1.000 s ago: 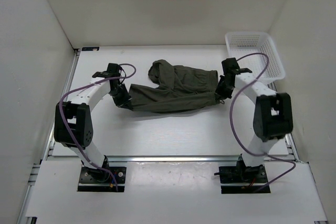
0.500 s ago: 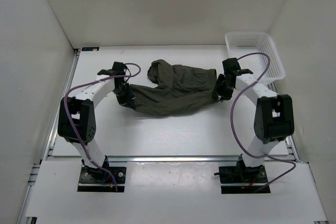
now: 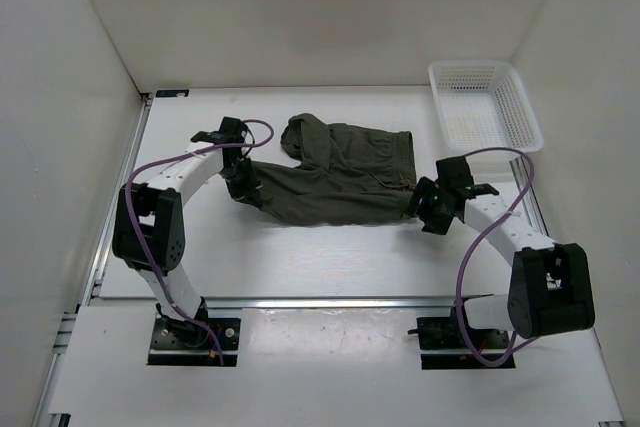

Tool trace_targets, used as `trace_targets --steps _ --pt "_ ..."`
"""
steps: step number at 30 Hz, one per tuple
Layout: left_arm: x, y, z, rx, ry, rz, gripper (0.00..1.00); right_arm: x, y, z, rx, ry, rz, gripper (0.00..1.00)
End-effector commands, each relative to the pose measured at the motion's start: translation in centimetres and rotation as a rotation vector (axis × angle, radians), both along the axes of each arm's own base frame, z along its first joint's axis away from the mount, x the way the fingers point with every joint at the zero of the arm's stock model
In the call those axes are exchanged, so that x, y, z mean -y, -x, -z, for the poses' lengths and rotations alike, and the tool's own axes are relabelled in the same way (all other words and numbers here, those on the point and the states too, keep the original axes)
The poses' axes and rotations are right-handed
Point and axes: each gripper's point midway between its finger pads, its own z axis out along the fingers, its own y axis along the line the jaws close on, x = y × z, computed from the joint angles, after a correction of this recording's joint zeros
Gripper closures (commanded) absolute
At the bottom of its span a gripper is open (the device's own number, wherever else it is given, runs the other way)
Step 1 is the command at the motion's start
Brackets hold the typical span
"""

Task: Fold and stack the shorts
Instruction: Flatten the shorts out

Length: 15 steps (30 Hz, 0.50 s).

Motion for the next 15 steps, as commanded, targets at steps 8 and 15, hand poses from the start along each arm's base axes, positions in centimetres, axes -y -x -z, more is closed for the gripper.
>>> trace_targets --steps 8,15 --pt "0.5 -1.0 -1.4 0.053 0.001 -0.001 0.9 -1.8 -1.1 2.1 0.039 -0.104 0.012 0.32" --pt "0.4 -0.8 -1.7 0.053 0.001 -0.001 0.9 -1.8 -6.1 2.1 0.121 -0.074 0.05 0.47"
